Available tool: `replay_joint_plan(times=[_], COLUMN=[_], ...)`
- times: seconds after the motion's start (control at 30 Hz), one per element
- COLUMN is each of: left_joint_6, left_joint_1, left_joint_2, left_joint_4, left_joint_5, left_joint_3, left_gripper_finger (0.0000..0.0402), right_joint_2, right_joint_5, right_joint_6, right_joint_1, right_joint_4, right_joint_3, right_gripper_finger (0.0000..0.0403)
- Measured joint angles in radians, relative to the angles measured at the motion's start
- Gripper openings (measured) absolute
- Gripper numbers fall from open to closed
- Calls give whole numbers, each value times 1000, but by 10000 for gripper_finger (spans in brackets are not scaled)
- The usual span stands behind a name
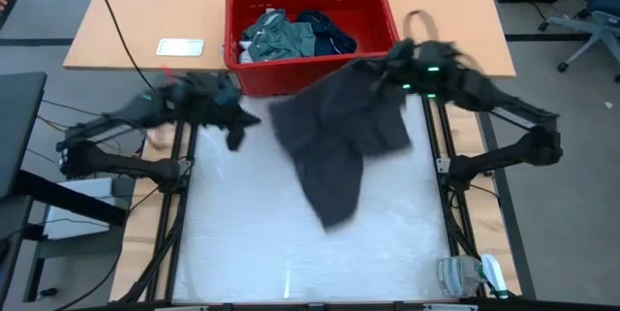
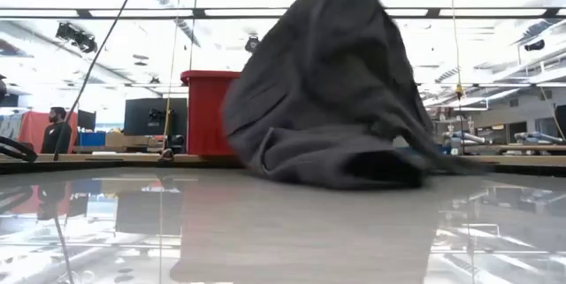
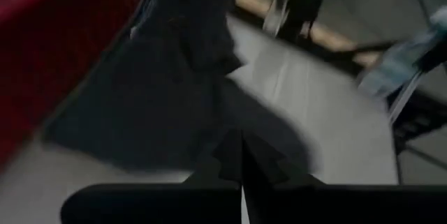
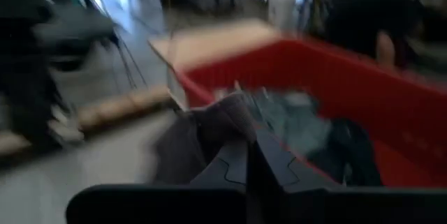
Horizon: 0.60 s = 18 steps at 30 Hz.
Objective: Fold laundry
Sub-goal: Fold the black pants
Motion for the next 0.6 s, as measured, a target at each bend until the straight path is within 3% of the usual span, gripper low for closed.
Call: replay_joint_plan(times=[0.13, 0.27, 0.37, 0.47, 0.6], left_joint_6=[13, -29, -69, -146, -211], left_joint_1=[0, -38, -73, -101, -119], left_joint_2=[-1, -1, 3, 6, 5], left_joint_4=[-84, -164, -166, -62, 114], left_joint_5=[0, -22, -41, -44, -38], left_joint_3=[180, 187, 101, -48, -262], left_gripper_finger=[4, 10, 12, 20, 62], right_joint_2=[-58, -92, -96, -97, -92], right_joint_5=[-41, -55, -3, 86, 119], right_joint_6=[79, 267, 423, 549, 637], right_joint_1=[109, 282, 417, 521, 595], right_joint_4=[-113, -331, -457, -474, -459], right_joint_3=[51, 8, -60, -124, -156], right_gripper_finger=[10, 10, 10, 10, 10])
